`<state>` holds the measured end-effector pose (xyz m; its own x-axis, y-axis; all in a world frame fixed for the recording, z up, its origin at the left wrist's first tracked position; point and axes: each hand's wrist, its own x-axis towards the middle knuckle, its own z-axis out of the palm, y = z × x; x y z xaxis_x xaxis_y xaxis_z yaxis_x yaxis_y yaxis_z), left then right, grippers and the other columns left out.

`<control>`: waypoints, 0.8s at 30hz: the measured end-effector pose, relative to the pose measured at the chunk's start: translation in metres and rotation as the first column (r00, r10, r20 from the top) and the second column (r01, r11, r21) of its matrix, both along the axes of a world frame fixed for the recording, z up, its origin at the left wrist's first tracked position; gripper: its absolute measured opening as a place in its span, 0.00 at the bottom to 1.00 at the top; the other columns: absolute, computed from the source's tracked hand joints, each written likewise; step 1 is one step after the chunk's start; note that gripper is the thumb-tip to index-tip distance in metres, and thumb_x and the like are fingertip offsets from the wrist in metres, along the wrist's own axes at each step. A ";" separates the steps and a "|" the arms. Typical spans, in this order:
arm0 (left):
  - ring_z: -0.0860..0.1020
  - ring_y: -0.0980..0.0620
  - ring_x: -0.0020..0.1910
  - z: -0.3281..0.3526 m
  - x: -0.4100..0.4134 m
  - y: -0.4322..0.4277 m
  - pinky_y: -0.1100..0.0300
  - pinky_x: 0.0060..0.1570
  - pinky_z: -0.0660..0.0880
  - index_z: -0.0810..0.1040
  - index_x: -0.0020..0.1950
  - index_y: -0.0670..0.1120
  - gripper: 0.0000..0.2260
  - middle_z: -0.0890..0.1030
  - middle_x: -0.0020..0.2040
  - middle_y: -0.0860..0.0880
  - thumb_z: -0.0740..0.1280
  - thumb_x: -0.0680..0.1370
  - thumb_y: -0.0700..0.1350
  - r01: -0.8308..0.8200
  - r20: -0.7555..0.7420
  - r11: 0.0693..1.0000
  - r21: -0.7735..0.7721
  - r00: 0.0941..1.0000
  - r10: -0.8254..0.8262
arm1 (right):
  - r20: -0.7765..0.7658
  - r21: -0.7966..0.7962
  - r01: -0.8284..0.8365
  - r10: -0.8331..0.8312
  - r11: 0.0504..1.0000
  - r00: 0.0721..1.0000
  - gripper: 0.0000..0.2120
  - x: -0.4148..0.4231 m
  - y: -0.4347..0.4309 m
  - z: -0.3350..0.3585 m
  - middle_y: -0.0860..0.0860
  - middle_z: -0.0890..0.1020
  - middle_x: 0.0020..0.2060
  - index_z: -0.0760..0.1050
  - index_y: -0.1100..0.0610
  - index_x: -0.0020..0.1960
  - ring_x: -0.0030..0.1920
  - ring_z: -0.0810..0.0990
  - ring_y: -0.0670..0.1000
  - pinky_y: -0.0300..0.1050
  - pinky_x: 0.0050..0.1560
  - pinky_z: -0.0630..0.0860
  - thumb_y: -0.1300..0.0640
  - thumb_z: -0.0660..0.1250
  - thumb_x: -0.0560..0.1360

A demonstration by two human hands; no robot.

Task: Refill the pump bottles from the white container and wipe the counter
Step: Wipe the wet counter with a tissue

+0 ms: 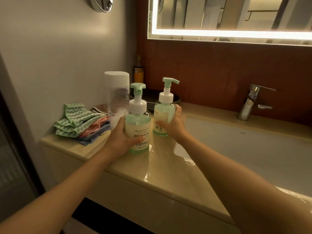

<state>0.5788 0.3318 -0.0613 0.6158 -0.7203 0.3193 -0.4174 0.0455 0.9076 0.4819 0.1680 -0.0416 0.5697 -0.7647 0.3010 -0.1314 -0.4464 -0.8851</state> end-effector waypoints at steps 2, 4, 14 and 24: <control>0.76 0.56 0.51 0.000 0.003 -0.003 0.62 0.45 0.74 0.64 0.66 0.52 0.32 0.76 0.50 0.58 0.75 0.67 0.39 -0.005 0.005 1.000 0.002 1.000 0.005 | -0.033 -0.034 0.017 -0.018 0.999 0.999 0.38 0.009 -0.003 0.000 0.54 0.73 0.61 0.54 0.53 0.70 0.62 0.72 0.56 0.57 0.59 0.74 0.62 0.73 0.68; 0.76 0.57 0.51 -0.001 0.003 -0.004 0.61 0.47 0.75 0.64 0.66 0.52 0.33 0.77 0.52 0.57 0.75 0.66 0.41 -0.005 0.001 1.000 -0.002 1.000 0.005 | -0.084 -0.114 0.038 -0.048 0.993 0.995 0.38 0.014 -0.004 -0.002 0.55 0.71 0.65 0.52 0.54 0.73 0.65 0.71 0.57 0.59 0.62 0.72 0.64 0.70 0.71; 0.73 0.52 0.59 0.001 -0.008 -0.012 0.56 0.57 0.72 0.62 0.69 0.50 0.35 0.73 0.63 0.51 0.75 0.67 0.44 -0.088 0.052 0.994 0.069 0.995 0.084 | -0.140 -0.228 0.110 -0.144 0.968 0.980 0.26 -0.096 -0.006 0.005 0.55 0.74 0.57 0.61 0.57 0.70 0.52 0.75 0.50 0.42 0.49 0.73 0.57 0.66 0.75; 0.74 0.37 0.56 0.015 -0.041 -0.046 0.45 0.53 0.71 0.67 0.61 0.40 0.22 0.75 0.59 0.37 0.70 0.73 0.46 -0.509 0.203 0.835 0.209 0.858 0.472 | -0.268 -0.386 0.333 -0.450 0.860 0.852 0.16 -0.297 -0.013 0.019 0.53 0.77 0.47 0.71 0.59 0.62 0.45 0.76 0.49 0.38 0.43 0.70 0.57 0.66 0.75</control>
<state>0.5374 0.2858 -0.0467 0.8722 -0.4007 0.2804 -0.4458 -0.4155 0.7929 0.1853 0.1547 -0.0224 0.3523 -0.8424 0.4077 -0.6185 -0.5366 -0.5741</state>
